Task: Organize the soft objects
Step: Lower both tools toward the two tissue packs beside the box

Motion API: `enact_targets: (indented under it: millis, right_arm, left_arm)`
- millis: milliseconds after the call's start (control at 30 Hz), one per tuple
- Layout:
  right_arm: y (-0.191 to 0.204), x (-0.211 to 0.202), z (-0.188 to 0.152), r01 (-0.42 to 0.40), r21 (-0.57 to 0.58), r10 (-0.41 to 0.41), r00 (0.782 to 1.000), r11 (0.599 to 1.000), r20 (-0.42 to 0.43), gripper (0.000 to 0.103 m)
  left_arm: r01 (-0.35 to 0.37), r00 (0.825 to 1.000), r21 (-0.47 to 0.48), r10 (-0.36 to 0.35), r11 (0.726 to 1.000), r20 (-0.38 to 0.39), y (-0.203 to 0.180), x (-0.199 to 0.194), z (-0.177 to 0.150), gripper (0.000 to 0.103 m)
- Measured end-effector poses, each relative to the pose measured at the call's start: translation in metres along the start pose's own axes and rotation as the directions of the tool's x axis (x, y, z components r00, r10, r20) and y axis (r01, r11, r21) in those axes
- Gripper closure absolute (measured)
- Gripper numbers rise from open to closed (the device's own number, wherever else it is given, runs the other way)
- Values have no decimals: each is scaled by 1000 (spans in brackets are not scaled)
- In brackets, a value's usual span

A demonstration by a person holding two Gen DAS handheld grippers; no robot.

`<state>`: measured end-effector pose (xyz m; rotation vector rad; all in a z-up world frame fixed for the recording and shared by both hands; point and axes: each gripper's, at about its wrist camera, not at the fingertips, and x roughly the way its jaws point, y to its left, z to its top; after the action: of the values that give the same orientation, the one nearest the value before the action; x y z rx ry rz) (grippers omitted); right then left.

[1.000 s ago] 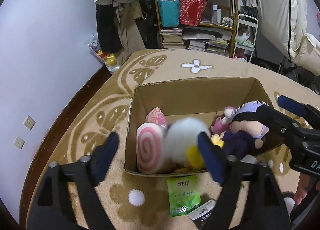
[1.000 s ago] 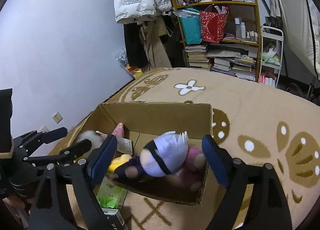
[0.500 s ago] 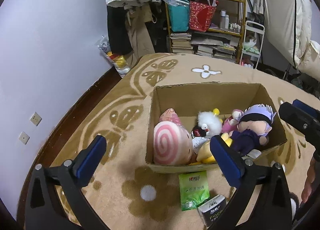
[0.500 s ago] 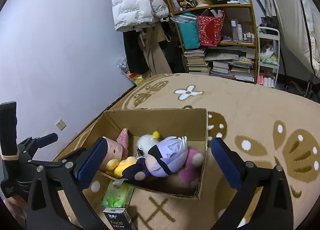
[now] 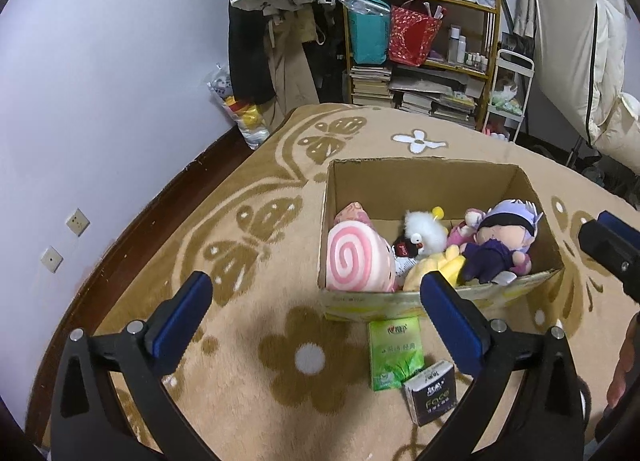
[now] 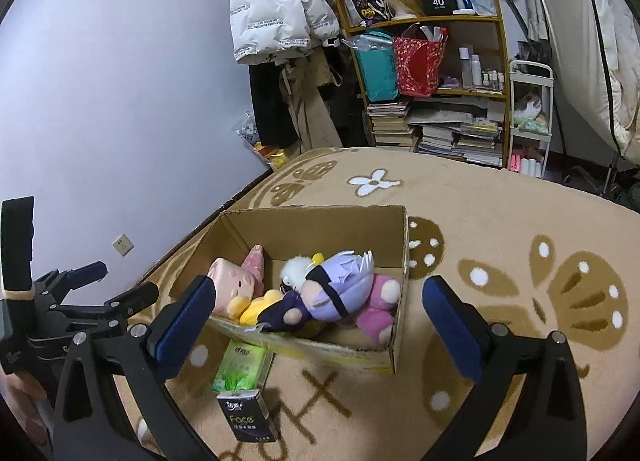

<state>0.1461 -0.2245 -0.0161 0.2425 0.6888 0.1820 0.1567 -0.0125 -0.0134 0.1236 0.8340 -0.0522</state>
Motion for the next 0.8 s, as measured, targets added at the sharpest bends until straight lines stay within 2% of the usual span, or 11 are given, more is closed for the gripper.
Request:
enact_targets:
  millis: [200, 467, 600, 800]
  right_arm:
    - [7, -8, -9, -10, 2, 10, 1000, 1000, -12, 0]
    - [26, -3, -36, 8, -50, -10, 999, 999, -53, 0]
    - [33, 5, -52, 3, -68, -9, 996, 998, -88, 0]
    - [39, 22, -73, -10, -83, -3, 988, 997, -154, 0]
  left_arm:
    - [12, 1000, -13, -13, 1000, -27, 5, -3, -8, 0]
    - [26, 993, -34, -30, 999, -111, 11, 14, -21, 0]
    - [22, 990, -19, -24, 1000, -137, 10, 21, -25, 0]
    - [49, 978, -21, -53, 999, -200, 7, 38, -32, 0]
